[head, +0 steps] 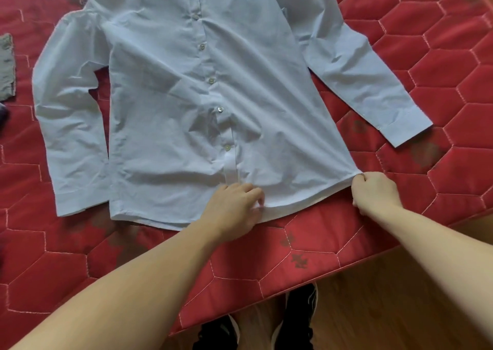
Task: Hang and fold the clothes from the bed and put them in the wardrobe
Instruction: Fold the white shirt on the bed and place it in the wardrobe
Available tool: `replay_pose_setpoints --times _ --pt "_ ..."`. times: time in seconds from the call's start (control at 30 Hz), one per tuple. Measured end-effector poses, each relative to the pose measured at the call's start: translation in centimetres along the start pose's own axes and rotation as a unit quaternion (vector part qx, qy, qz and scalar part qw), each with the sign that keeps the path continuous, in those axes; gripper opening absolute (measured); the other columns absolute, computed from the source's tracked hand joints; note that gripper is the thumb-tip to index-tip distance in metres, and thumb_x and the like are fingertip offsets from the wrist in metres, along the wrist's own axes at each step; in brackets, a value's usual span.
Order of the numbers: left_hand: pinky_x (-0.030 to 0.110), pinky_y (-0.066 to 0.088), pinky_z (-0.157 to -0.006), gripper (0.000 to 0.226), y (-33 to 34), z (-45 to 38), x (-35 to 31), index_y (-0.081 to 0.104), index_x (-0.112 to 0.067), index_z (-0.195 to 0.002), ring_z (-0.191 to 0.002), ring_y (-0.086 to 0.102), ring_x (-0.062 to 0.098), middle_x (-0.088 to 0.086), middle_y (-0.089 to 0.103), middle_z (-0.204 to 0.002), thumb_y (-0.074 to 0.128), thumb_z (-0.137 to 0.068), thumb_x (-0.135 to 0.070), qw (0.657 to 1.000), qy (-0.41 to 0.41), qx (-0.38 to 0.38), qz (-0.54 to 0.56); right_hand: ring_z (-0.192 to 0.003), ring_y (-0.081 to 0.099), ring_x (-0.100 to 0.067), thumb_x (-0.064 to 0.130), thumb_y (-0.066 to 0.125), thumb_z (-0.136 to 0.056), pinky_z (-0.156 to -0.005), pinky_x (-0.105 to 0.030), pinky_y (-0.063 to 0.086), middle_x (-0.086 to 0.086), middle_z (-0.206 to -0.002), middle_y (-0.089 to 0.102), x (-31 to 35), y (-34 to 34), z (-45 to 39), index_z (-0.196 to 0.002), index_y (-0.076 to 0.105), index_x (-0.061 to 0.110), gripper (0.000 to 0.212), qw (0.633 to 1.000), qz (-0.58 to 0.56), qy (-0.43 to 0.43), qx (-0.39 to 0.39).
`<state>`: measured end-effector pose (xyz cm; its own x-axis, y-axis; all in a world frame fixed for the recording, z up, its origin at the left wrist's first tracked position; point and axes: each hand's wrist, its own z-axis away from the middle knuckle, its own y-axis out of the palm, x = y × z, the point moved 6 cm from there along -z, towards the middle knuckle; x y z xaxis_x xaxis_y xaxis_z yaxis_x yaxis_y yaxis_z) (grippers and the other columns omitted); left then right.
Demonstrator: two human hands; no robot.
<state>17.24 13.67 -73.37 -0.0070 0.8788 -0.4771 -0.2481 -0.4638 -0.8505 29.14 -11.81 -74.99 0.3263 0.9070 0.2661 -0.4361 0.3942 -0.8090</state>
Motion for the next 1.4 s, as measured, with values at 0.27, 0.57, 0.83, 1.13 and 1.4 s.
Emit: replay_pose_setpoints --times 0.27,0.57,0.83,1.13,1.4 --pt "0.04 0.043 -0.08 0.039 -6.1 7.3 9.5 0.065 -0.018 -0.105 -0.098 0.056 0.028 0.0 0.062 -0.103 0.063 -0.066 -0.024 0.979 -0.178 -0.085 -0.043 -0.06 0.05 -0.022 0.028 0.065 -0.076 -0.055 -0.033 0.035 0.006 -0.079 0.048 8.0 1.1 8.1 -0.082 0.038 0.021 0.029 0.963 0.035 -0.258 -0.071" --pt "0.037 0.041 -0.075 0.028 -6.5 15.5 19.8 0.054 -0.024 -0.104 -0.098 0.055 0.027 -0.001 0.056 -0.104 0.054 -0.077 -0.018 0.958 -0.273 0.01 -0.09 -0.096 0.052 -0.027 0.041 0.064 -0.074 -0.077 -0.04 0.044 -0.003 -0.112 0.049 21.8 16.6 18.3 -0.124 0.05 0.021 0.055 0.789 0.264 -0.55 0.073" --pt "0.029 0.038 -0.068 0.019 -5.9 16.7 19.8 0.061 -0.028 -0.093 -0.089 0.058 0.019 -0.008 0.061 -0.089 0.058 -0.074 -0.028 0.98 -0.172 0.08 0.063 -0.094 0.059 -0.033 0.016 0.049 -0.075 -0.068 -0.036 0.041 -0.005 -0.098 0.064 24.5 19.7 19.1 -0.093 0.049 0.02 0.019 0.768 0.334 -0.51 0.197" --pt "0.027 0.035 -0.078 0.063 -10.9 19.1 30.3 0.046 -0.018 -0.128 -0.107 0.053 0.027 0.006 0.048 -0.129 0.075 -0.076 -0.039 0.713 -0.575 -0.273 0.295 -0.087 0.058 -0.016 0.047 0.055 -0.082 -0.07 -0.026 0.044 0.009 -0.095 0.064 30.9 20.4 19.5 -0.093 0.058 0.03 0.021 0.767 0.389 -0.427 0.279" --pt "0.015 0.045 -0.053 0.016 -15.2 14.7 29.2 0.066 -0.021 -0.088 -0.061 0.061 0.0 -0.014 0.07 -0.071 0.059 -0.077 -0.01 0.67 -0.423 -0.282 0.541 -0.074 0.064 -0.003 0.045 0.06 -0.087 -0.063 -0.017 0.047 0.015 -0.084 0.066 40.5 19.4 19.0 -0.091 0.062 0.033 0.013 0.907 0.006 -0.378 0.185"
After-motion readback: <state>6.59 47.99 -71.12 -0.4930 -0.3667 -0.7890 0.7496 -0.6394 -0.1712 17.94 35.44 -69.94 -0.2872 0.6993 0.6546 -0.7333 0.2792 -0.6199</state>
